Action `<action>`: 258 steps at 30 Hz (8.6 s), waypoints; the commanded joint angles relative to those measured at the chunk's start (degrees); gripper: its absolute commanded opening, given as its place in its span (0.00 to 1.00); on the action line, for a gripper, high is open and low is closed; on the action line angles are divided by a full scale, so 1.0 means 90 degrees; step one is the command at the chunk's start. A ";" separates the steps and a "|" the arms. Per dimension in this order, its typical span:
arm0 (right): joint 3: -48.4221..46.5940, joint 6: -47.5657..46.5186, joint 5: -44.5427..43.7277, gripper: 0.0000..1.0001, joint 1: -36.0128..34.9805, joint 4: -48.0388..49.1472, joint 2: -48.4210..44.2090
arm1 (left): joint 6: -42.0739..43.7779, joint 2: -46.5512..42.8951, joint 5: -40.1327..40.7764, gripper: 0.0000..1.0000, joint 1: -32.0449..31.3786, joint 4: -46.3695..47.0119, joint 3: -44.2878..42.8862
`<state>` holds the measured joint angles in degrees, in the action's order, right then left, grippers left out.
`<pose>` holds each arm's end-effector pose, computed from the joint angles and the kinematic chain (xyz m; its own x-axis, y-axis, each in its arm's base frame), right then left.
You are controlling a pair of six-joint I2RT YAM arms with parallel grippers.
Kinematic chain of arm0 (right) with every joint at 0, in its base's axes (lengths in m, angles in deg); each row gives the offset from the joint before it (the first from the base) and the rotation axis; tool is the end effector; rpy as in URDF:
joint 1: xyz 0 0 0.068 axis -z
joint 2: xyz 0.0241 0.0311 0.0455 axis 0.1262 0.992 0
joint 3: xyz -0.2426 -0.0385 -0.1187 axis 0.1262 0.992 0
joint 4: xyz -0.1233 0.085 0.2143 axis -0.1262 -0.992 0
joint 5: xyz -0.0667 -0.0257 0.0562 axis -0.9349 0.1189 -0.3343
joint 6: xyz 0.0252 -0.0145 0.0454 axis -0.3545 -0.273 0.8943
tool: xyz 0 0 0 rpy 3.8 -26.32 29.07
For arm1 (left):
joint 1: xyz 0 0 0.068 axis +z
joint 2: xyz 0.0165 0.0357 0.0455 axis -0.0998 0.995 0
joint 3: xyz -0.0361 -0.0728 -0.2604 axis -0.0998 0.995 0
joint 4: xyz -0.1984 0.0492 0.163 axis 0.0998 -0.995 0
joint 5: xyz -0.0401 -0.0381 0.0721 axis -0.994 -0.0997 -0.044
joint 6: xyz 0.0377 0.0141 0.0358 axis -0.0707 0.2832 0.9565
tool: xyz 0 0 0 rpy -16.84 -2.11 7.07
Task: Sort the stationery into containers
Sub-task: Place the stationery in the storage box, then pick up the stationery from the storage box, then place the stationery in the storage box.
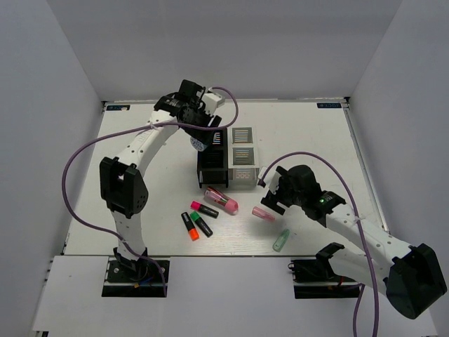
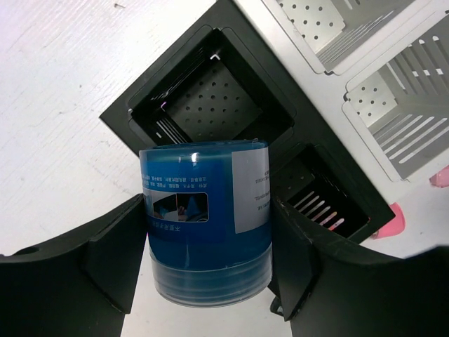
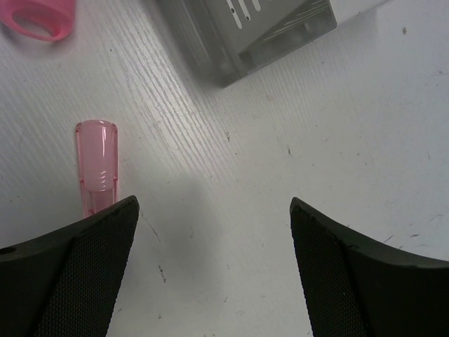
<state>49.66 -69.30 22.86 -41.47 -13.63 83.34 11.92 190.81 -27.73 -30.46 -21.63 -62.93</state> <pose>0.1718 0.1201 0.2191 -0.0537 -0.7330 -0.6782 -0.7877 0.4485 -0.4223 0.3763 -0.1809 0.3218 -0.6249 0.5370 -0.5667 0.6667 0.7448 -0.0294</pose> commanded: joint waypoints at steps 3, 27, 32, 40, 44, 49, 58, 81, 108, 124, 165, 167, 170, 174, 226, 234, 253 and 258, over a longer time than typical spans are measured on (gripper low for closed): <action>0.0073 0.0005 0.0099 0.89 0.0023 0.0180 -0.0051 | 0.0268 -0.0081 -0.0132 0.00 -0.0133 0.0125 -0.0336; 0.0083 -0.0025 0.0168 0.89 0.0013 0.0121 -0.0070 | 0.0024 0.0086 0.0503 0.72 -0.0211 0.0418 -0.0287; 0.0073 -0.0044 0.0158 0.89 0.0033 0.0121 -0.0080 | -0.0025 0.0066 0.0503 0.79 -0.0201 0.0418 -0.0287; 0.0092 -0.0034 0.0158 0.89 0.0052 0.0111 -0.0090 | -0.0074 0.0047 0.0483 0.91 -0.0221 0.0438 -0.0238; 0.0092 -0.0044 0.0158 0.89 0.0052 0.0102 -0.0090 | -0.0113 0.0047 0.0493 0.93 -0.0231 0.0486 -0.0258; 0.0083 -0.0034 0.0158 0.89 0.0062 0.0101 -0.0139 | -0.0162 -0.0080 0.0522 0.93 -0.0250 0.0632 -0.0277; 0.0063 -0.0034 0.0177 0.89 0.0091 0.0072 -0.0139 | -0.0298 -0.0276 0.0698 0.91 -0.0406 0.0721 -0.0121; 0.0083 -0.0025 0.0216 0.89 0.0111 0.0043 -0.0246 | -0.1929 -0.0227 0.0591 0.39 -0.0621 0.0760 -0.0199; 0.0102 -0.0034 0.0216 0.89 0.0140 0.0033 -0.0314 | -0.3325 -0.0774 0.1624 0.88 -0.0495 0.1346 0.0318; 0.0112 -0.0073 0.0265 0.89 0.0150 0.0023 -0.0266 | -0.7530 -0.1330 0.2504 0.85 -0.0104 0.1248 0.1343; 0.0180 -0.0132 0.0275 0.89 0.0198 0.0053 -0.0461 | -1.0143 -0.0129 0.3774 0.94 -0.0748 0.0378 0.0426; 0.0171 -0.0132 0.0275 0.89 0.0218 0.0043 -0.0451 | -1.0104 -0.0100 0.3803 0.93 -0.0729 0.0457 0.0436; 0.0180 -0.0132 0.0265 0.89 0.0218 0.0053 -0.0442 | -1.0103 -0.0012 0.3823 0.89 -0.0670 0.0428 0.0338; 0.0180 -0.0132 0.0275 0.89 0.0228 0.0053 -0.0451 | -1.0074 0.0105 0.3803 0.88 -0.0592 0.0379 0.0260; 0.0151 -0.0093 0.0373 0.89 0.0276 -0.0006 -0.0422 | -0.6832 0.0349 0.3949 0.01 -0.0953 0.0818 -0.0815; 0.0151 -0.0083 0.0382 0.89 0.0267 -0.0025 -0.0422 | -0.6285 0.0330 0.4302 0.01 -0.1022 0.0769 -0.0912; 0.0161 -0.0093 0.0411 0.89 0.0306 -0.0026 -0.0422 | -0.5865 0.0437 0.4780 0.01 -0.1051 0.0779 -0.0785; 0.0151 -0.0102 0.0421 0.89 0.0296 -0.0045 -0.0422 | -0.5797 0.0515 0.4877 0.01 -0.1100 0.0896 -0.0707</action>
<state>51.23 -70.22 25.90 -39.08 -14.61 80.02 -41.17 196.56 13.61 -39.79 -15.81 -68.13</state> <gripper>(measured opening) 0.893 0.749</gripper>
